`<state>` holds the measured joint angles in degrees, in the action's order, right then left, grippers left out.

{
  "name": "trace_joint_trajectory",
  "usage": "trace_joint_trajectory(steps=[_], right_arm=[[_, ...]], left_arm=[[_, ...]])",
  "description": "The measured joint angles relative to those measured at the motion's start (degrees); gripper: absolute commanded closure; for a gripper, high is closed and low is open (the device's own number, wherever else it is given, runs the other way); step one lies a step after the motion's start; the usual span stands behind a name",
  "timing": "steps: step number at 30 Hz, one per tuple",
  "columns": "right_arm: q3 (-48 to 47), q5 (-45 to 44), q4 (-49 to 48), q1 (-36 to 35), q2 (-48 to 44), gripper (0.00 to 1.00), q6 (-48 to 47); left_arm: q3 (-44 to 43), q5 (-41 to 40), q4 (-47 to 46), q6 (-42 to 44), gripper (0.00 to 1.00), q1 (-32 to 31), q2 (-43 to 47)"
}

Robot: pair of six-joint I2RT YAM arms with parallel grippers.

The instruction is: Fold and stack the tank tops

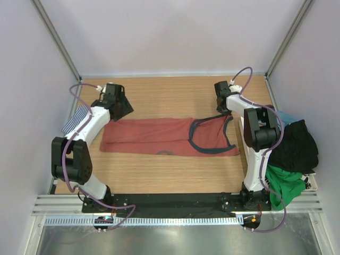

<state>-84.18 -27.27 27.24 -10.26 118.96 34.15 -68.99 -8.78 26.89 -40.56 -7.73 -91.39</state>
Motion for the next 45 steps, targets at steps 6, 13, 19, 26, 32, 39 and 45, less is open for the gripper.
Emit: trace_joint_trajectory(steps=[6,13,19,26,32,39,45], right_arm=[[7.61,-0.96,-6.01,0.02,-5.66,0.99,-0.39],[15.78,0.48,-17.66,0.26,-15.17,0.99,-1.44],[22.95,3.89,-27.67,1.7,-18.51,0.99,-1.14],[28.89,8.28,-32.92,6.16,-18.82,0.93,2.27],[31.39,10.12,-34.93,7.76,-18.97,0.67,5.16],[33.59,13.14,-37.97,8.48,-22.25,0.43,5.18],[28.94,14.99,-32.24,7.21,-24.52,0.27,3.54]], left_arm=[[-1.95,2.14,4.52,2.1,0.43,-9.62,-0.31],[-4.76,5.84,6.36,3.98,0.45,-11.91,-10.78],[-6.95,10.12,7.56,5.62,0.46,-8.76,-19.3],[-7.5,10.71,7.58,6.6,0.47,-7.23,-19.78],[-7.5,11.02,7.58,6.58,0.48,-6.71,-19.76],[-5.2,10.84,6.56,6.54,0.42,-6.14,-17.84],[-1.01,10.16,6.43,6.34,0.32,-6.14,-10.62]])
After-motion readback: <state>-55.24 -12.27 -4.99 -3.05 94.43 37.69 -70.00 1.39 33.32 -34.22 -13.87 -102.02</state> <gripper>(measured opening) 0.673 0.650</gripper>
